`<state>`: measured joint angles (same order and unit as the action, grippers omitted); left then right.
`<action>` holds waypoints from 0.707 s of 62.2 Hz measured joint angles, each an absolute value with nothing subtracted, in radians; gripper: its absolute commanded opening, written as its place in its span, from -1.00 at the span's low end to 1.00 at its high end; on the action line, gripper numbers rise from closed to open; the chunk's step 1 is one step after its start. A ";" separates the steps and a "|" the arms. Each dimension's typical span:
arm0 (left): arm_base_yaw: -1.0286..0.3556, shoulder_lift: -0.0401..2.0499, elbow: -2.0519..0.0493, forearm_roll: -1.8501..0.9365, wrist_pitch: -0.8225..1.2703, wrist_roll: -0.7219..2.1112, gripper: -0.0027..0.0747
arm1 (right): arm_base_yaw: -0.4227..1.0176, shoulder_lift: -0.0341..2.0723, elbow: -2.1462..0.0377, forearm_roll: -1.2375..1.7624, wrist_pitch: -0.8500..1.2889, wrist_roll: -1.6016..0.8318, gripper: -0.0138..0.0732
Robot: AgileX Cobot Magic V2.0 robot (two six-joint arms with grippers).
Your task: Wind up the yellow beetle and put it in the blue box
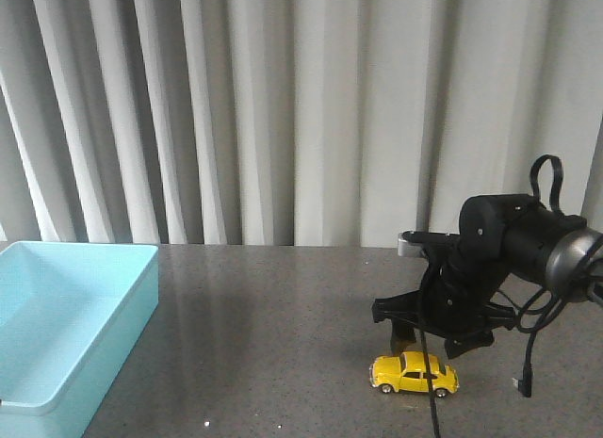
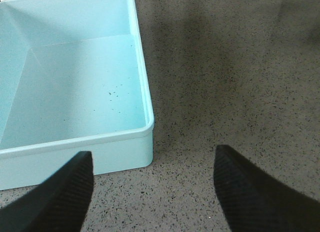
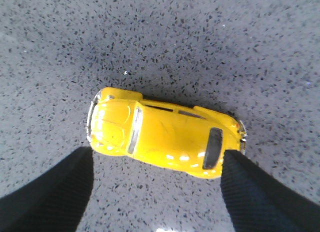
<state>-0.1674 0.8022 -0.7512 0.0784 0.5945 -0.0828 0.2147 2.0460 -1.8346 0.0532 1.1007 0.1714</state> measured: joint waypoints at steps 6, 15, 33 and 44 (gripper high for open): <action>-0.167 0.802 -0.751 0.078 0.595 -0.083 0.37 | 0.215 2.080 -1.860 0.057 1.115 0.173 0.50; -0.167 0.802 -0.751 0.078 0.595 -0.083 0.37 | 0.215 2.107 -1.872 0.057 1.115 0.174 0.50; -0.167 0.802 -0.751 0.078 0.595 -0.083 0.37 | 0.171 2.141 -1.872 0.140 1.115 0.172 0.50; -0.167 0.802 -0.751 0.078 0.595 -0.083 0.37 | 0.162 2.148 -1.878 0.161 1.125 0.145 0.50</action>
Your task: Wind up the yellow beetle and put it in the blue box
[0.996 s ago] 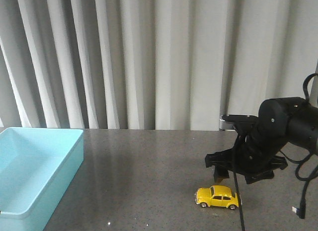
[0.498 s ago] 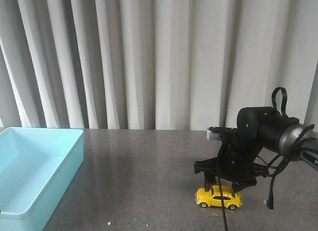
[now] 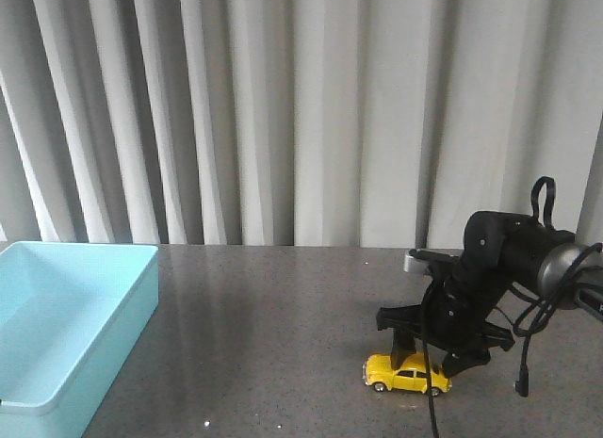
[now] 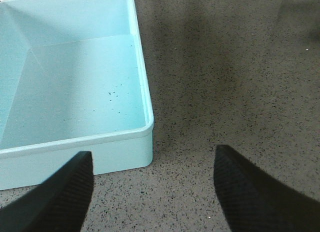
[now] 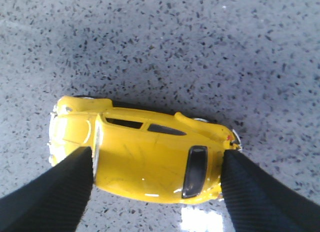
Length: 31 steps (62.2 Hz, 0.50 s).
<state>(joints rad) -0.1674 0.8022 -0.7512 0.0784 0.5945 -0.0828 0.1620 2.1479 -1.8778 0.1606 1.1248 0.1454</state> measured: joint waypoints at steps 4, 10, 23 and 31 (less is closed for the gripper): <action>-0.167 0.802 -0.751 0.078 0.595 -0.083 0.37 | 0.162 2.152 -1.882 0.166 1.126 0.140 0.50; -0.167 0.802 -0.751 0.078 0.595 -0.083 0.37 | 0.162 2.156 -1.884 0.173 1.127 0.136 0.50; -0.167 0.802 -0.751 0.078 0.595 -0.083 0.37 | 0.161 2.159 -1.888 0.175 1.131 0.109 0.50; -0.167 0.802 -0.751 0.078 0.594 -0.083 0.37 | 0.142 2.159 -1.888 0.181 1.142 0.077 0.50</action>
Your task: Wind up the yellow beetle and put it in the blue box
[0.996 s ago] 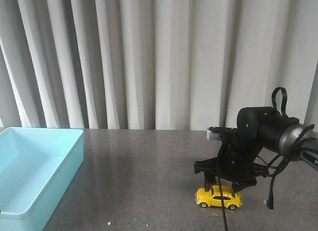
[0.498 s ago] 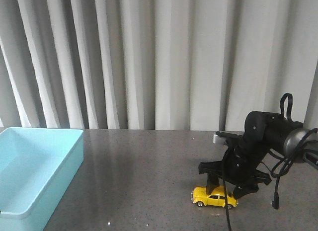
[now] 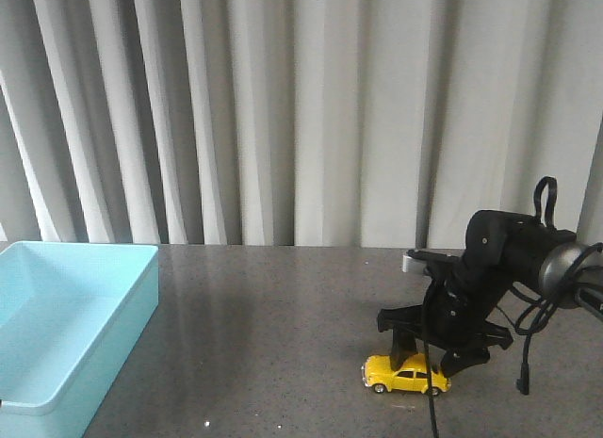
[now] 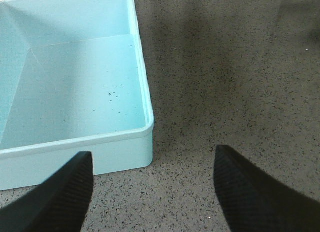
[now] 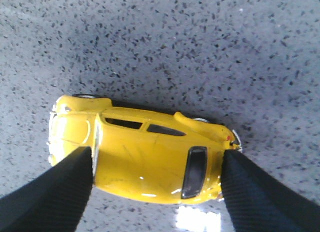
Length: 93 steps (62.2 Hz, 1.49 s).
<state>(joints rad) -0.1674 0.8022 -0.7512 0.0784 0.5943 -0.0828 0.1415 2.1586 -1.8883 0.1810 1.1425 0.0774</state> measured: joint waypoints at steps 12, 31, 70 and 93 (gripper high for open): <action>-0.167 0.802 -0.751 0.078 0.594 -0.083 0.37 | 0.065 2.159 -1.889 0.183 1.184 0.014 0.50; -0.167 0.802 -0.751 0.078 0.594 -0.083 0.37 | -0.089 2.159 -1.890 0.216 1.220 -0.078 0.50; -0.167 0.802 -0.751 0.078 0.594 -0.083 0.37 | -0.226 2.161 -1.890 0.289 1.243 -0.331 0.50; -0.167 0.802 -0.751 0.078 0.594 -0.083 0.37 | -0.233 1.972 -1.876 0.333 1.238 -0.370 0.50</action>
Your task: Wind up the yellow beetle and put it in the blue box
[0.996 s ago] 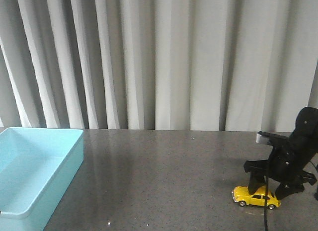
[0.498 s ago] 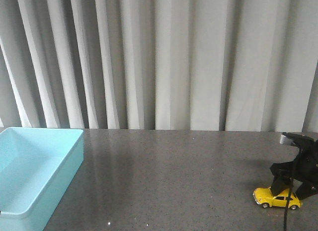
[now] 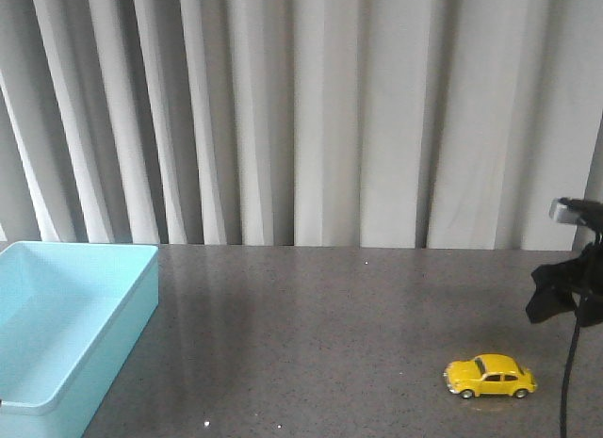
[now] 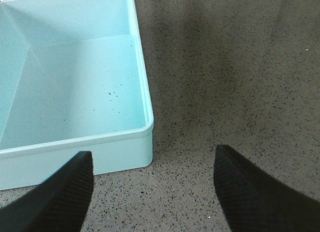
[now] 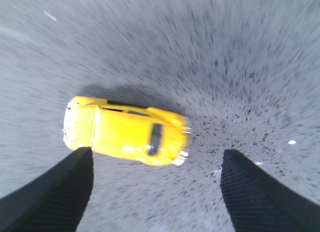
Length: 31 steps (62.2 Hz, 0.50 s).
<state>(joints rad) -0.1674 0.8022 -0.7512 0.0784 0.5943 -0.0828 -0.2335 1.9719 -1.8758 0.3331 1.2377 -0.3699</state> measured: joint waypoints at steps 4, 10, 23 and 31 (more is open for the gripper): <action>-0.167 0.802 -0.751 0.078 0.594 -0.083 0.37 | -0.233 1.918 -1.876 0.353 1.239 -0.371 0.50; -0.167 0.802 -0.751 0.078 0.594 -0.083 0.37 | -0.225 1.839 -1.876 0.366 1.242 -0.371 0.50; -0.167 0.802 -0.751 0.078 0.594 -0.083 0.37 | -0.121 1.685 -1.867 0.373 1.248 -0.371 0.50; -0.167 0.802 -0.751 0.078 0.594 -0.083 0.37 | -0.036 1.558 -1.758 0.374 1.227 -0.355 0.50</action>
